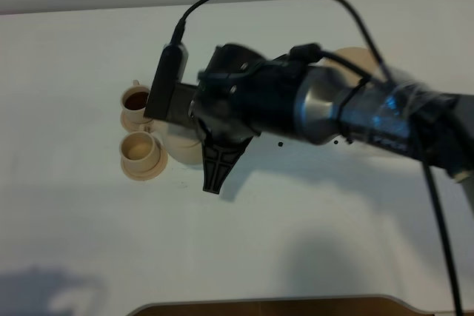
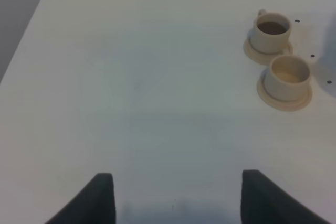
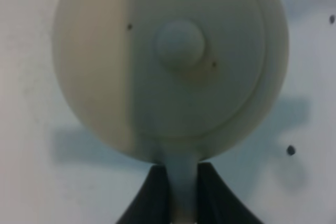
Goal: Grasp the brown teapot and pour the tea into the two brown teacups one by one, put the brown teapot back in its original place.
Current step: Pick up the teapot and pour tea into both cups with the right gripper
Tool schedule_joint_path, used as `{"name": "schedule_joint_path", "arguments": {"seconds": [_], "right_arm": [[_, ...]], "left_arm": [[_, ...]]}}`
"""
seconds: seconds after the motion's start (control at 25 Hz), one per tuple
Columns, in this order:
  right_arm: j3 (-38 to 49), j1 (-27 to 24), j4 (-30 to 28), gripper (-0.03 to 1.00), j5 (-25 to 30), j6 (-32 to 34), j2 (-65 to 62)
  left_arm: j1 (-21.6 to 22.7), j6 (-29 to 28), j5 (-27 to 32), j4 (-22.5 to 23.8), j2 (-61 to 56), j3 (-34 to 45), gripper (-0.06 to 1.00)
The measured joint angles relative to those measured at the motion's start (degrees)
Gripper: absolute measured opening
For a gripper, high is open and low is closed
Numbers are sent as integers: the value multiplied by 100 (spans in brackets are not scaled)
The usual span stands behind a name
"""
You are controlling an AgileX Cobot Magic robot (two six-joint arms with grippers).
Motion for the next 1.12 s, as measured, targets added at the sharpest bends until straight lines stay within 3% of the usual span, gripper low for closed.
{"name": "schedule_joint_path", "arguments": {"seconds": [0.48,1.12], "right_arm": [[0,83,-1016,12,-455,565,396],[-6,374,-1974,12,-554,713,544]], "left_arm": [[0,0,0,0,0,0,55],[0,0,0,0,0,0,55]]}}
